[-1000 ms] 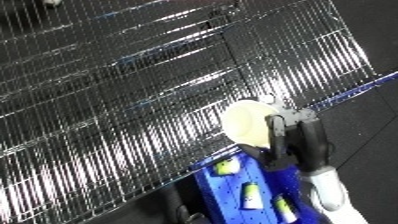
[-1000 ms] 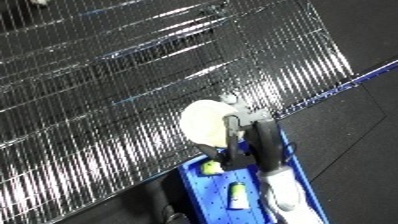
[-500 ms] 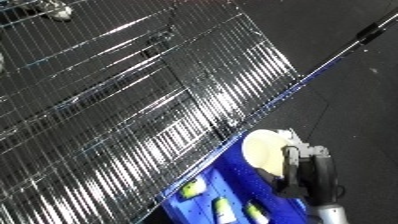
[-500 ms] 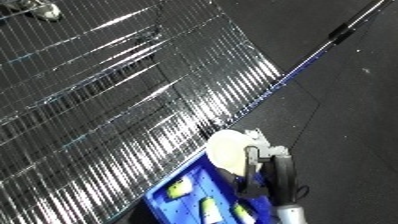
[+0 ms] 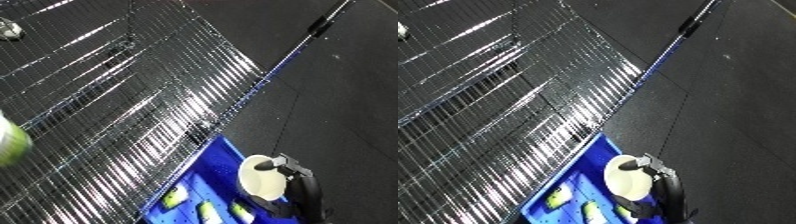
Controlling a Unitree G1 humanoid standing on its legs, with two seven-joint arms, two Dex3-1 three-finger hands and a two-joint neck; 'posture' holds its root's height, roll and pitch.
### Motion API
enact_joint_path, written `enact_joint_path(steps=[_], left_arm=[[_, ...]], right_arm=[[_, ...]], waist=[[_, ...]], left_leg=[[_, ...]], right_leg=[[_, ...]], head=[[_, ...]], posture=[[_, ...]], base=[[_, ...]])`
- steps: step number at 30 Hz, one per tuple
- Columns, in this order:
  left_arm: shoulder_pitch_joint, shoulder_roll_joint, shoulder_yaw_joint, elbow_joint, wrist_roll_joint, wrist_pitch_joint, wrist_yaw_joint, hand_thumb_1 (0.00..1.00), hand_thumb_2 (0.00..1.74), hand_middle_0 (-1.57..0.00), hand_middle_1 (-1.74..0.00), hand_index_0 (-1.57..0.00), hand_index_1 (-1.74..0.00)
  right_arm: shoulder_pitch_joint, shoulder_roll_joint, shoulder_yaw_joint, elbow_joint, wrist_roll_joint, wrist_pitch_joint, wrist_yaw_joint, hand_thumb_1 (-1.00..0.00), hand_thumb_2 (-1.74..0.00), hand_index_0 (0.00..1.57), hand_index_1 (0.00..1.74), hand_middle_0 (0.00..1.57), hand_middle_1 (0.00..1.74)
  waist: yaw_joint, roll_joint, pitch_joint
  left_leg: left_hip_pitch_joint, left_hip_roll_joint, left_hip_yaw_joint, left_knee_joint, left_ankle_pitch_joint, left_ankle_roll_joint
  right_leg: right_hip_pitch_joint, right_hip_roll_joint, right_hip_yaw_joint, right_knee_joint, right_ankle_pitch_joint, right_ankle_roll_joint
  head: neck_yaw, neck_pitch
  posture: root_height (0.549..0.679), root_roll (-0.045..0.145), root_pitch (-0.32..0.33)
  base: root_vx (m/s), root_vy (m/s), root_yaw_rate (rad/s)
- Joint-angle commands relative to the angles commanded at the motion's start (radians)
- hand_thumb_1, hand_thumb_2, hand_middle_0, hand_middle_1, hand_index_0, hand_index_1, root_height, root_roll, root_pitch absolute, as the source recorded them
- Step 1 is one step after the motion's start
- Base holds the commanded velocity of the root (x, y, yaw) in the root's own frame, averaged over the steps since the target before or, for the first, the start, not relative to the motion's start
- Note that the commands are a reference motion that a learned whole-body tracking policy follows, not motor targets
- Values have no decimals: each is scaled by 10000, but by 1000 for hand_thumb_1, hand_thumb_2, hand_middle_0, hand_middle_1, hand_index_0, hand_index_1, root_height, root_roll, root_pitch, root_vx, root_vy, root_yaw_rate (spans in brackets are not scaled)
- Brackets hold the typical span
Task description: Pick up the object and place it into the box
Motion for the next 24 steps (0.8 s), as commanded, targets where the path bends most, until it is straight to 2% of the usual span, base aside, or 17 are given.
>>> enact_joint_path(steps=[2, 9, 10, 11, 13, 19, 24], left_arm=[[-40, -34, -36, 41, -9, 9, 8, 1000, 1740, -1570, -1740, -1570, -1740], [-137, -45, -102, 79, -43, 44, 62, 1000, 1740, -1570, -1740, -1570, -1740], [-156, -36, -118, 96, -78, 65, 66, 1000, 1740, -1570, -1740, -1570, -1740], [-156, -36, -118, 96, -78, 65, 66, 1000, 1740, -1570, -1740, -1570, -1740], [-165, -27, -154, 140, -120, 120, 55, 1000, 1740, -1570, -1740, -1570, -1740], [-225, 24, -278, 226, -89, 206, 31, 1000, 1740, -1570, -1740, -1570, -1740], [-479, 37, -469, 307, -31, 258, 74, 1000, 1740, -1570, -1740, -1570, -1740]], right_arm=[[-68, -14, 42, 66, -23, 81, -41, 0, 0, 0, 0, 0, 0], [-174, 34, 156, 189, 117, 273, 42, 0, 0, 0, 0, 0, 0], [-205, 44, 231, 173, 438, 524, 384, 0, 0, 0, 0, 0, 0], [-205, 44, 231, 173, 438, 524, 384, 0, 0, 0, 0, 0, 0], [-278, 24, 403, 179, 774, 813, 924, 0, 0, 0, 0, 0, 0], [-615, -30, 673, -28, 574, 957, 1198, 0, 0, 0, 0, 0, 0], [-1165, -181, 995, -187, 334, 1428, 1466, 0, 0, 0, 0, 0, 0]], waist=[[9, 36, -3], [75, 64, 19], [109, 50, 27], [109, 50, 27], [198, -4, 31], [452, -122, 31], [691, -179, 31]], left_leg=[[19, -20, -4, -45, 24, -10], [6, -68, -53, -171, 112, -28], [-14, -82, -82, -193, 138, -38], [-14, -82, -82, -193, 138, -38], [-78, -89, -152, -164, 160, -59], [-187, -138, -330, -161, 245, -81], [-272, -224, -484, -180, 317, -98]], right_leg=[[1, -3, 7, -27, 12, -5], [-18, -24, -20, -127, 80, -6], [-20, -25, -35, -156, 96, -13], [-20, -25, -35, -156, 96, -13], [-25, -41, -76, -183, 121, -26], [-5, -67, -176, -254, 212, -17], [16, -94, -248, -287, 251, -9]], head=[[-49, -65], [-298, -121], [-386, -130], [-386, -130], [-554, -293], [-1212, -419], [-1632, -510]], posture=[[630, 86, 57], [632, 88, 62], [632, 88, 63], [632, 88, 63], [632, 88, 64], [633, 86, 64], [634, 83, 63]], base=[[-4, 22, 9], [-23, 1, 28], [-22, -5, 36], [-22, -5, 36], [-13, -19, 42], [-13, -38, 67], [-25, -54, 118]])
